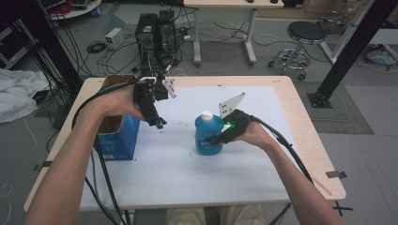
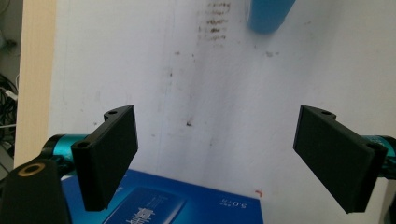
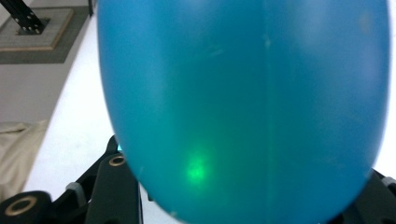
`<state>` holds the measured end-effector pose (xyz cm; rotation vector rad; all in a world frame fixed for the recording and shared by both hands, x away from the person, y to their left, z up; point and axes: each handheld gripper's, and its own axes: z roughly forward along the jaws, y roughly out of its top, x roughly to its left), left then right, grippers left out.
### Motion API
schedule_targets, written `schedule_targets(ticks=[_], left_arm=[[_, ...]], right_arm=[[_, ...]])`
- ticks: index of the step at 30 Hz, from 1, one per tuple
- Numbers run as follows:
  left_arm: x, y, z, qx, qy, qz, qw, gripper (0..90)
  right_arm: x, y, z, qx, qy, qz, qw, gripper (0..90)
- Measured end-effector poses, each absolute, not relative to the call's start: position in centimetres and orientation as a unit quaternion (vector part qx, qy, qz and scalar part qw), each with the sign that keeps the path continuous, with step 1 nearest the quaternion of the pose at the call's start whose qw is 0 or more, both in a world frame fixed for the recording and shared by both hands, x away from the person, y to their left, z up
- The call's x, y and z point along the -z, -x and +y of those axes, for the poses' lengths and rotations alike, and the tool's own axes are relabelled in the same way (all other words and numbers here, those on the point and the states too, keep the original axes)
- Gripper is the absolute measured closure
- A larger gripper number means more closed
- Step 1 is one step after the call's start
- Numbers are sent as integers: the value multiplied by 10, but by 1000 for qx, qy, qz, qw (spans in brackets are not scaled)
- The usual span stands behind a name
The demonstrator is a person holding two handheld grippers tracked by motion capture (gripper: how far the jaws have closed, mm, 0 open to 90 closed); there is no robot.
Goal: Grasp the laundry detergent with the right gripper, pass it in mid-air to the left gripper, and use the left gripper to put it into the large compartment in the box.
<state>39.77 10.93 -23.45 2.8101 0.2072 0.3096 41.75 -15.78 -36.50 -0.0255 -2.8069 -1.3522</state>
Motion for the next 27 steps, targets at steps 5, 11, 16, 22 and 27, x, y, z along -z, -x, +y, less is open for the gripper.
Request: schedule_targets(ticks=[5, 11, 16, 22, 27], left_arm=[[220, -393, 94, -97, -976, 63, 182, 139], [204, -387, 73, -87, -974, 47, 206, 139], [195, -386, 58, -86, -974, 40, 208, 139], [195, -386, 38, -80, -974, 32, 208, 139], [200, -388, 28, -78, -975, 33, 204, 139]], right_arm=[[344, -417, -161, 450, 6, -893, 16, 458], [322, -416, -159, 447, -1, -894, 8, 457], [317, -417, -163, 447, 4, -894, 5, 457], [317, -417, -165, 444, 8, -896, 3, 457], [319, -416, -162, 444, 2, -896, 7, 457]])
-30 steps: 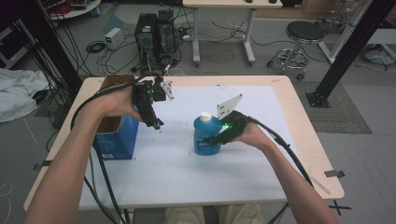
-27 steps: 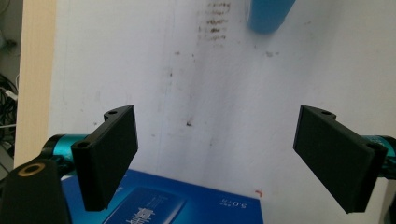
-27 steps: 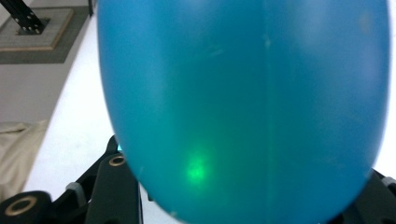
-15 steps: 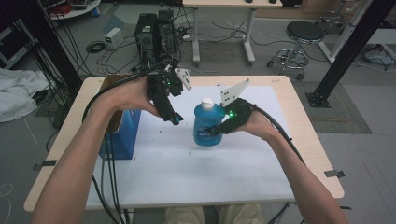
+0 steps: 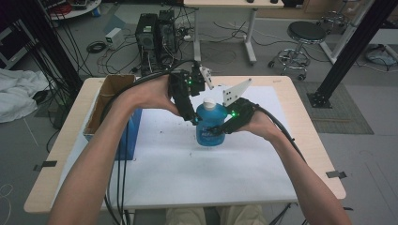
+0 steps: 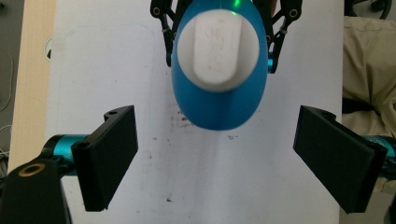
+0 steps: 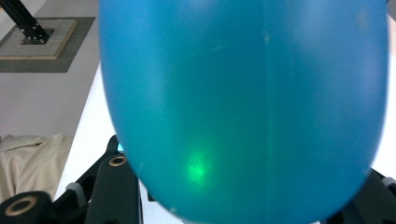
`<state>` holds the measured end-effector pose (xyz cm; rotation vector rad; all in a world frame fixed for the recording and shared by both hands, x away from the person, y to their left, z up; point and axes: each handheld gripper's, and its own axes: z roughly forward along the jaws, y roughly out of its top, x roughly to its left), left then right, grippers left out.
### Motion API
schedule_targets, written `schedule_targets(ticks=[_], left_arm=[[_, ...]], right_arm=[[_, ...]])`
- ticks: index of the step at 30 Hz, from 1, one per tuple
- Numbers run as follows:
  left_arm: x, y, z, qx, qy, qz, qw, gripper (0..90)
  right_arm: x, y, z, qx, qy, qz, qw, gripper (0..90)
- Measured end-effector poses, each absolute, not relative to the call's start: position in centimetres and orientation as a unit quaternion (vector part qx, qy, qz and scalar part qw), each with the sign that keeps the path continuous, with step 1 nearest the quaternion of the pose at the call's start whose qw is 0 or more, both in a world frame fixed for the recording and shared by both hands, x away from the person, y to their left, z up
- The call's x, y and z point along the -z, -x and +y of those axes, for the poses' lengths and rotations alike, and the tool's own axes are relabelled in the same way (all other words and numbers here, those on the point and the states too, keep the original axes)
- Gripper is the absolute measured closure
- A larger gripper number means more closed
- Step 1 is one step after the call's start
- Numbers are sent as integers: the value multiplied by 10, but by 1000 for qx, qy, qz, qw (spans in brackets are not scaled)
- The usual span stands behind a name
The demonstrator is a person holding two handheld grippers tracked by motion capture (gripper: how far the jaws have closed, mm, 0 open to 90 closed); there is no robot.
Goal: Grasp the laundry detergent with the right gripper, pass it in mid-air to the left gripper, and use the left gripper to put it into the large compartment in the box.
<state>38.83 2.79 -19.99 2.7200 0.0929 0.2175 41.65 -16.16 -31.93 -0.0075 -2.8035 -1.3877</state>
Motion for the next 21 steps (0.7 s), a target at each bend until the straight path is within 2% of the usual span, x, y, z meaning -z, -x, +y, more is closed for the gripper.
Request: schedule_targets(ticks=[21], left_arm=[[213, -394, 3, -60, -977, 37, 203, 139]], right_arm=[[318, -415, -162, 450, -1, -893, 10, 457]])
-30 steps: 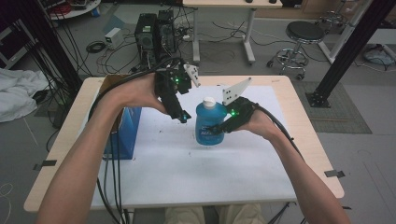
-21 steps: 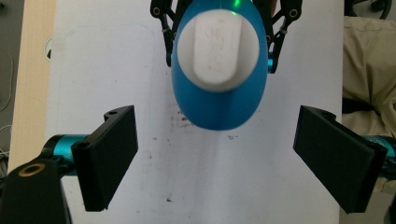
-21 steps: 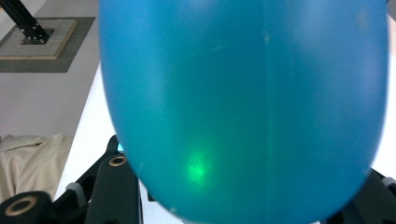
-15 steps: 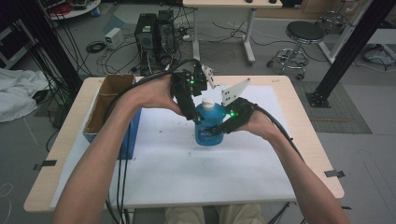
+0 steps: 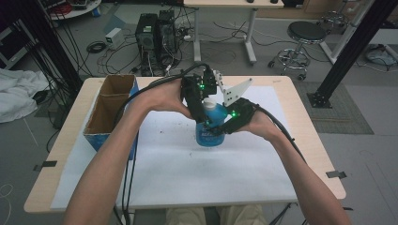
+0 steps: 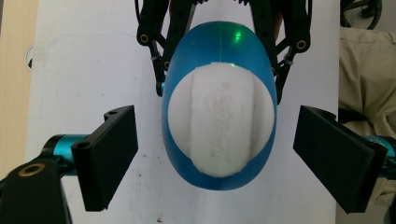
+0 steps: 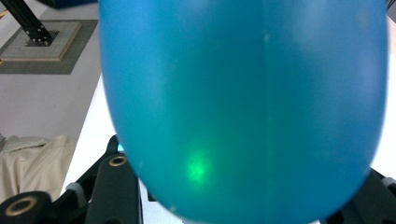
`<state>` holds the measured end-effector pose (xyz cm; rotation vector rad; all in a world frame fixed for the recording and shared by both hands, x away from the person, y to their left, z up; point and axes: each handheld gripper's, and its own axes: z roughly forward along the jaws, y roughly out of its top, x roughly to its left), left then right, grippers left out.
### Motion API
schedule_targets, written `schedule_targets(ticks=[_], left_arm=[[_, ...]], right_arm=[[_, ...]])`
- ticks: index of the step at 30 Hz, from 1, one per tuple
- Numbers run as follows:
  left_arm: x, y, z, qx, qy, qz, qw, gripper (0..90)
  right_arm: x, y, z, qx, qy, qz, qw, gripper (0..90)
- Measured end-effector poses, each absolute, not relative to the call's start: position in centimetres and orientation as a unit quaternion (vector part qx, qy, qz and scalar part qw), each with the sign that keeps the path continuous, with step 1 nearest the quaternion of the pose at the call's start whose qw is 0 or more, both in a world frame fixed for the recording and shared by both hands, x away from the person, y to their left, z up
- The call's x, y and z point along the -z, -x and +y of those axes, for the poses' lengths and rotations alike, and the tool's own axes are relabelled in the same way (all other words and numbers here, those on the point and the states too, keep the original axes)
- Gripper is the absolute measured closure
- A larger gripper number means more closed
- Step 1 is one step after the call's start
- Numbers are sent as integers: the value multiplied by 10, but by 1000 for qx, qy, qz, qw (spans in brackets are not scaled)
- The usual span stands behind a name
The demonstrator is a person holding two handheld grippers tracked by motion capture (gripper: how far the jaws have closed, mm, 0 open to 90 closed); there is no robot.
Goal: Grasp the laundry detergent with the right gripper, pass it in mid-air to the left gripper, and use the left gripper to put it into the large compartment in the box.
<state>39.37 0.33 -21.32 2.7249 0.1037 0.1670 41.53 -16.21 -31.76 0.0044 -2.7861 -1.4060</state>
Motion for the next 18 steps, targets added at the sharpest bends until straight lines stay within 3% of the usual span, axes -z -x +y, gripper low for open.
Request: schedule_targets(ticks=[12, 18], left_arm=[[226, -397, -3, -55, -979, 43, 194, 141], [227, -399, -4, -54, -978, 41, 196, 185]], right_arm=[[319, -416, -160, 450, -2, -893, 11, 456], [320, -416, -160, 450, -1, -893, 10, 456]])
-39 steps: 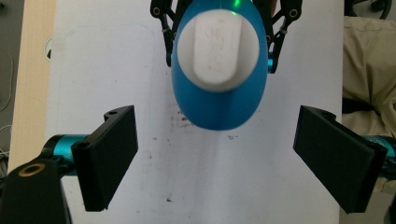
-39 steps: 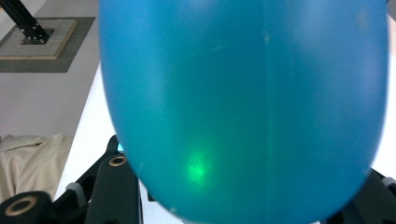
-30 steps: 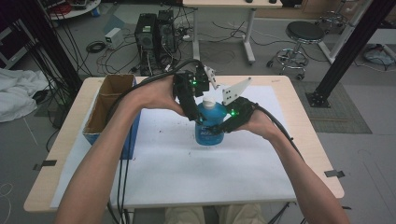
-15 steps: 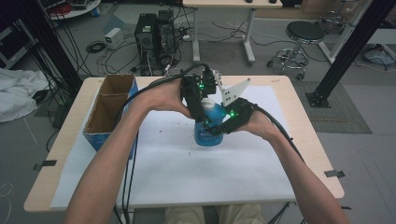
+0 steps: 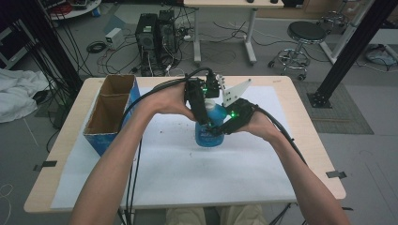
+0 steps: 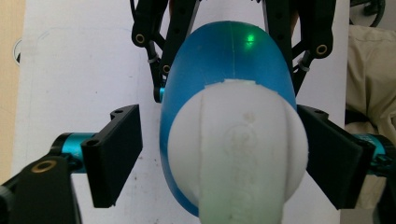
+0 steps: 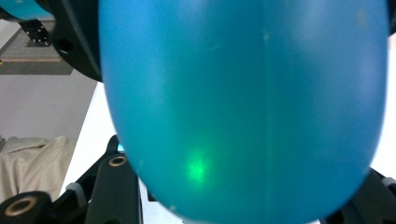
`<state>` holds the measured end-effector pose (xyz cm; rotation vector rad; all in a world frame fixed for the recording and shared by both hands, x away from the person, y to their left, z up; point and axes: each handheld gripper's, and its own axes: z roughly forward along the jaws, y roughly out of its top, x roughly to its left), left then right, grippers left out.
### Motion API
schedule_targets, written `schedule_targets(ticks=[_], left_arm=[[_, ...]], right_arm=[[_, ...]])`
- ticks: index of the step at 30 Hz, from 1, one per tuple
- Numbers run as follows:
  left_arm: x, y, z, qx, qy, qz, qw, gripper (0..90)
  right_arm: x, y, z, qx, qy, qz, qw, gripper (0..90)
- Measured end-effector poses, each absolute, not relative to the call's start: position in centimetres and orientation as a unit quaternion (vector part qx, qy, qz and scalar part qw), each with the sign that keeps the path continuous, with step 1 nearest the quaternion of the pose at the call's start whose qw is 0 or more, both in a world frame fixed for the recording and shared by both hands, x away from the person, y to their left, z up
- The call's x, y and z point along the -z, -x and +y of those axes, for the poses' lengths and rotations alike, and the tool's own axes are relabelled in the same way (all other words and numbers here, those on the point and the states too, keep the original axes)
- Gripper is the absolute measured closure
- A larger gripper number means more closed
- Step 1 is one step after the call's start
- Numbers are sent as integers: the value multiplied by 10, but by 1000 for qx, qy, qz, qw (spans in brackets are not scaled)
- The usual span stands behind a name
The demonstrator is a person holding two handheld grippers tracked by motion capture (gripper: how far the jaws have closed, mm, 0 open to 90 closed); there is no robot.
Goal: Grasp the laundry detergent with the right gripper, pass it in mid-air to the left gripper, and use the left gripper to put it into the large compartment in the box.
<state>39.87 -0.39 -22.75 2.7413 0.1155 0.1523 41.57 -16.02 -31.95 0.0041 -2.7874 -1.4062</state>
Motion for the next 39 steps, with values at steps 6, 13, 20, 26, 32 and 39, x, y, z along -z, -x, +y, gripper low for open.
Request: schedule_targets(ticks=[6, 13, 20, 26, 32, 39], left_arm=[[230, -398, -5, -50, -979, 39, 193, 225], [230, -398, -5, -50, -979, 37, 195, 265], [230, -397, -5, -50, -979, 36, 193, 291], [230, -397, -5, -50, -979, 35, 193, 327], [230, -397, -5, -52, -980, 37, 191, 337], [231, -396, -6, -53, -980, 34, 189, 374]], right_arm=[[321, -416, -159, 449, 0, -893, 13, 456], [321, -416, -159, 451, 0, -893, 11, 455], [322, -416, -159, 448, -1, -894, 11, 455], [323, -416, -158, 448, -1, -894, 11, 455], [322, -416, -158, 448, 0, -894, 10, 454], [323, -415, -158, 447, -1, -895, 10, 454]])
